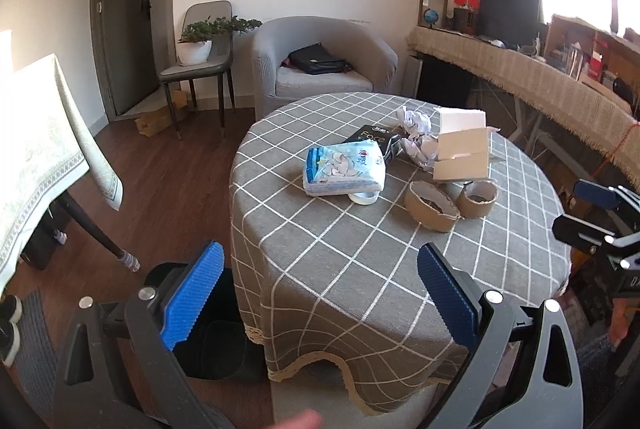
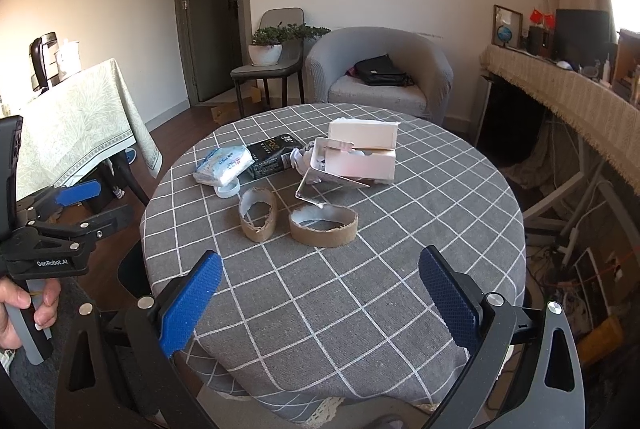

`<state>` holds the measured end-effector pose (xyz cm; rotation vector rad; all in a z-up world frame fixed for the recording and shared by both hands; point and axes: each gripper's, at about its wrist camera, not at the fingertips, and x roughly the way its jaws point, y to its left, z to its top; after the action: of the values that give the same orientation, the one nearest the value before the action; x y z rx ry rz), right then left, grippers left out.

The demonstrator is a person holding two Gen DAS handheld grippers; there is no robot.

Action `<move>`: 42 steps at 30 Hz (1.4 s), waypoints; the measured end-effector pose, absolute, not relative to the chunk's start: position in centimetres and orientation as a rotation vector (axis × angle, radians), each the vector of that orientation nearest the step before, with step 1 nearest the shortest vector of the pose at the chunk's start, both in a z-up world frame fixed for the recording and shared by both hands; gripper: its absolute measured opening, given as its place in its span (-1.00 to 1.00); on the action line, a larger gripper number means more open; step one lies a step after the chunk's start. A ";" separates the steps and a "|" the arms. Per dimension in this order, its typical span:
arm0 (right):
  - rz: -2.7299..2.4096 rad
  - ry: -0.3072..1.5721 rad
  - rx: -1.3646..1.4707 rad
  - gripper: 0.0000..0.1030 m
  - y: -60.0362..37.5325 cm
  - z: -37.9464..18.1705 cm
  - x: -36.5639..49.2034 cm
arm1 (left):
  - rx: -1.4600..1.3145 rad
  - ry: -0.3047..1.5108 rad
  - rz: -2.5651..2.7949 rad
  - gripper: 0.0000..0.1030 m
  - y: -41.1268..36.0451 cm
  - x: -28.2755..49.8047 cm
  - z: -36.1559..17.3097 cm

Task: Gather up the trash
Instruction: 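Grasp the blue-and-white tissue pack with the left gripper while the right grasps torn paper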

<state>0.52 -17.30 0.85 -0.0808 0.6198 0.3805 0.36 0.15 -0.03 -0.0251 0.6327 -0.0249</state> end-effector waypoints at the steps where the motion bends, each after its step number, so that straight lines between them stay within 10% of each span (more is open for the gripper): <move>1: 0.387 0.616 -0.073 0.89 -17.4 0.9 0.6 | -0.021 0.631 -0.027 0.93 0.2 0.4 0.0; 10: 0.441 0.627 -0.031 0.65 -17.2 0.5 1.3 | -0.018 0.634 -0.082 0.68 0.1 2.0 0.2; 42: 0.433 0.687 0.050 0.76 -16.2 1.2 8.3 | -0.221 0.769 -0.241 0.90 1.4 15.2 -4.0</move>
<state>8.32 -16.17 1.17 0.0504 0.6874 0.4334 15.20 1.40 -3.98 -0.2208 0.7688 -0.2407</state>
